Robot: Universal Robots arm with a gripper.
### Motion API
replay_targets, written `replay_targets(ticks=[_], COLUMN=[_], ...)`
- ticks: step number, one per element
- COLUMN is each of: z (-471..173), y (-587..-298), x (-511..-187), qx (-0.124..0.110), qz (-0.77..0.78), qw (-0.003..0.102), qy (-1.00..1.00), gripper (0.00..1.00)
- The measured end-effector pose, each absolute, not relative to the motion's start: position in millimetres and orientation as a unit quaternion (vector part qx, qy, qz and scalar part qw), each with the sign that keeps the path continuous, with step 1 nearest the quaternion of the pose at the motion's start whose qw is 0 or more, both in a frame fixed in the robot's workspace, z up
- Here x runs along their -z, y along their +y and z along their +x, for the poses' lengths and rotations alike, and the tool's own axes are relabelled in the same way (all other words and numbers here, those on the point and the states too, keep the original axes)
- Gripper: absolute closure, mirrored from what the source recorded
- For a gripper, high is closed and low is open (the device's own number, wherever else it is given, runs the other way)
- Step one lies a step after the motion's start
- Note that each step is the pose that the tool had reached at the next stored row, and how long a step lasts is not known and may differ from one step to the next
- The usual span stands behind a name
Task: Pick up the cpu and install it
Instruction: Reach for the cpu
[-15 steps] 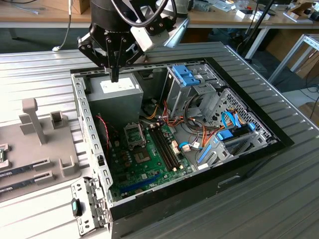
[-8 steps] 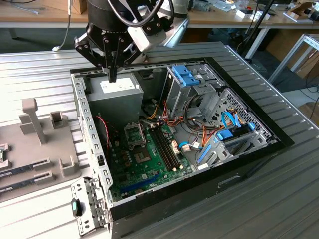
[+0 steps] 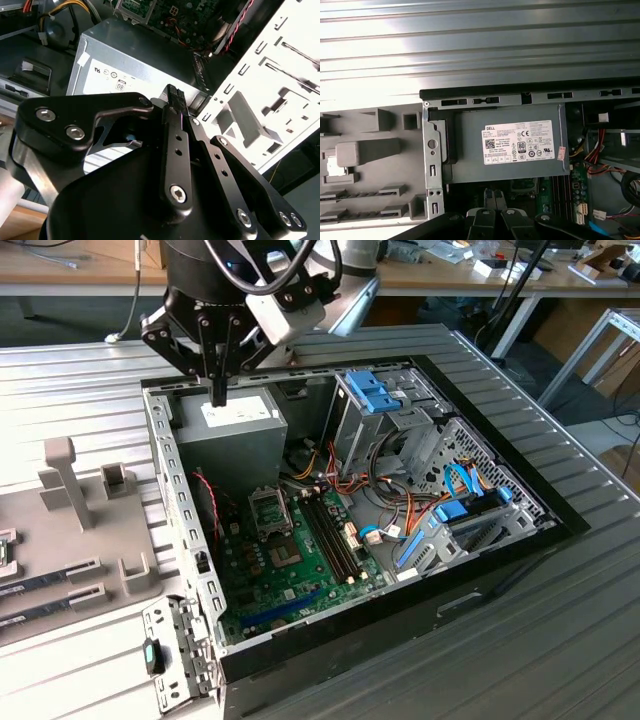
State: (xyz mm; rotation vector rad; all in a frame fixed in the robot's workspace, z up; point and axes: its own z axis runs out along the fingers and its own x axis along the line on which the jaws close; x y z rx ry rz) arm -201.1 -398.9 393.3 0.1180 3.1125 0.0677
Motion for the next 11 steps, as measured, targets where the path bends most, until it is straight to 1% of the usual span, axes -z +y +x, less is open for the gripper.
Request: replay_targets(ticks=[11], z=[-212], y=[-399], x=[-393], qx=[-0.022], qz=[0.038], qw=[0.013], qy=[0.999], gripper=[0.89])
